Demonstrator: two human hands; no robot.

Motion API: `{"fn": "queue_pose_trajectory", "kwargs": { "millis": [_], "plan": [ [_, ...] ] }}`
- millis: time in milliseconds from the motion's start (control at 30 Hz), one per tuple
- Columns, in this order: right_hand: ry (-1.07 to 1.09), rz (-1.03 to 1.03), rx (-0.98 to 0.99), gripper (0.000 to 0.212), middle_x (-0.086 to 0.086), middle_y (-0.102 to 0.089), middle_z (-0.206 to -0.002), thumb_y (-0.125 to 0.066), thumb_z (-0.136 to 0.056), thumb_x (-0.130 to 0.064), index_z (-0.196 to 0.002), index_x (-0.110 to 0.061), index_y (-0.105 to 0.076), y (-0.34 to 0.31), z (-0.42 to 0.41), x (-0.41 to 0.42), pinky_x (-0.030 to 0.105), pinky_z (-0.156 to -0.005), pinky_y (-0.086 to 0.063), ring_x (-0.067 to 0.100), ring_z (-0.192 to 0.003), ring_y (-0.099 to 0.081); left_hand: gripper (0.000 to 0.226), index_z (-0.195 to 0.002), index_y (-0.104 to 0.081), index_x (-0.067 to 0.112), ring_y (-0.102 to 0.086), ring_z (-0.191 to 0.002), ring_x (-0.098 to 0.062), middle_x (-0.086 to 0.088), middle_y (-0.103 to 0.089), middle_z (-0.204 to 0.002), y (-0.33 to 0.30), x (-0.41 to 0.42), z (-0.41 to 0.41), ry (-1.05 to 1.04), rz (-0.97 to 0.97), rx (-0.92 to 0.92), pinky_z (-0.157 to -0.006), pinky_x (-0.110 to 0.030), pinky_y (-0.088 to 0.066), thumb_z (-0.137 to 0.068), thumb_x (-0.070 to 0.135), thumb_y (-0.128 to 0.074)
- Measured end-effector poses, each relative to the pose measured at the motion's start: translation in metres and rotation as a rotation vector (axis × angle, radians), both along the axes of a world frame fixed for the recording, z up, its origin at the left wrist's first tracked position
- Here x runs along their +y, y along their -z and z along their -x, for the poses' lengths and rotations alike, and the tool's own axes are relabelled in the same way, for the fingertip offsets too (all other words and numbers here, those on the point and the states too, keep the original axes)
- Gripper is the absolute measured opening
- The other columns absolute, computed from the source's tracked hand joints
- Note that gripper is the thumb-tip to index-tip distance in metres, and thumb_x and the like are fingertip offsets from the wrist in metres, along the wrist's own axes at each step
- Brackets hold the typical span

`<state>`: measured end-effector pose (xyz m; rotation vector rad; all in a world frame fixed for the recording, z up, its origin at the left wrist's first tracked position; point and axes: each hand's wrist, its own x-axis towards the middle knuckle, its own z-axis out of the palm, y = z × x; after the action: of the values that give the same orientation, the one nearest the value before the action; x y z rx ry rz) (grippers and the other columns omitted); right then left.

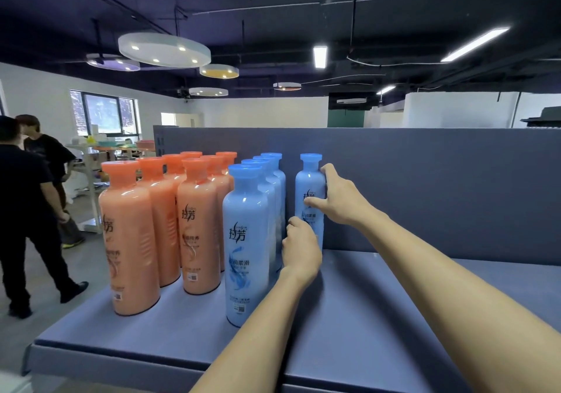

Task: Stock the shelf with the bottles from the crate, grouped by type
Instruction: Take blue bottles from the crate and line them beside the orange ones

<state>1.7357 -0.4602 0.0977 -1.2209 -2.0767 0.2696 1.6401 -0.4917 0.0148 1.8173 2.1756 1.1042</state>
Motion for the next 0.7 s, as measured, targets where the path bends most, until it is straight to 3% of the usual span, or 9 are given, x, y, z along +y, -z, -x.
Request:
{"fn": "queue_pose_trajectory", "kwargs": {
  "millis": [267,367,433,500,567,700],
  "plan": [
    [0.035,0.034,-0.018,0.050,0.016,-0.059,-0.103,-0.065,-0.093,-0.028,-0.128,-0.013,-0.033,-0.002,0.004,-0.009,0.034,-0.066,-0.043,0.029,-0.090,-0.055,0.039,-0.128,-0.035,-0.003,-0.055,-0.118,-0.033,-0.017,-0.049,-0.131,-0.004,-0.001,-0.003,0.008,0.031,-0.035,-0.088,-0.034,-0.045,-0.098,0.014,-0.053],
    [0.075,0.061,-0.042,0.052,0.016,-0.056,-0.099,-0.063,-0.095,-0.027,-0.132,-0.010,-0.031,-0.007,0.008,-0.020,0.033,-0.062,-0.040,0.028,-0.081,-0.051,0.043,-0.132,-0.032,-0.005,-0.050,-0.123,-0.033,-0.018,-0.045,-0.135,-0.011,-0.012,-0.006,0.009,0.051,-0.125,-0.093,-0.035,-0.042,-0.098,0.013,-0.052],
    [0.115,0.071,-0.083,0.061,0.017,-0.056,-0.101,-0.060,-0.097,-0.030,-0.143,-0.010,-0.025,-0.008,0.009,-0.030,0.034,-0.062,-0.041,0.030,-0.083,-0.054,0.051,-0.137,-0.028,-0.007,-0.047,-0.126,-0.033,-0.019,-0.043,-0.139,-0.013,-0.024,-0.009,0.008,0.062,-0.160,-0.099,-0.037,-0.040,-0.098,0.014,-0.053],
    [0.160,0.062,-0.125,0.080,0.019,-0.058,-0.111,-0.059,-0.097,-0.034,-0.156,-0.013,-0.008,-0.007,0.008,-0.041,0.035,-0.070,-0.043,0.033,-0.093,-0.057,0.058,-0.140,-0.026,-0.006,-0.045,-0.128,-0.034,-0.020,-0.041,-0.140,-0.014,-0.038,-0.012,0.018,0.067,-0.168,-0.103,-0.039,-0.039,-0.096,0.016,-0.056],
    [0.179,0.033,-0.134,0.090,0.017,-0.060,-0.113,-0.061,-0.096,-0.038,-0.158,-0.015,0.000,-0.007,0.005,-0.054,0.036,-0.074,-0.044,0.033,-0.095,-0.057,0.059,-0.139,-0.028,-0.003,-0.045,-0.127,-0.035,-0.019,-0.041,-0.139,-0.014,-0.051,-0.014,0.045,0.064,-0.141,-0.102,-0.039,-0.038,-0.095,0.019,-0.059],
    [0.183,-0.012,-0.200,0.082,0.018,-0.058,-0.120,-0.063,-0.094,-0.039,-0.156,-0.019,-0.014,-0.022,-0.002,-0.080,0.041,-0.080,-0.049,0.036,-0.105,-0.057,0.044,-0.128,-0.038,0.005,-0.049,-0.117,-0.034,-0.015,-0.046,-0.127,-0.018,-0.072,-0.012,0.120,0.033,-0.078,-0.093,-0.039,-0.041,-0.093,0.023,-0.059]
  ]
}}
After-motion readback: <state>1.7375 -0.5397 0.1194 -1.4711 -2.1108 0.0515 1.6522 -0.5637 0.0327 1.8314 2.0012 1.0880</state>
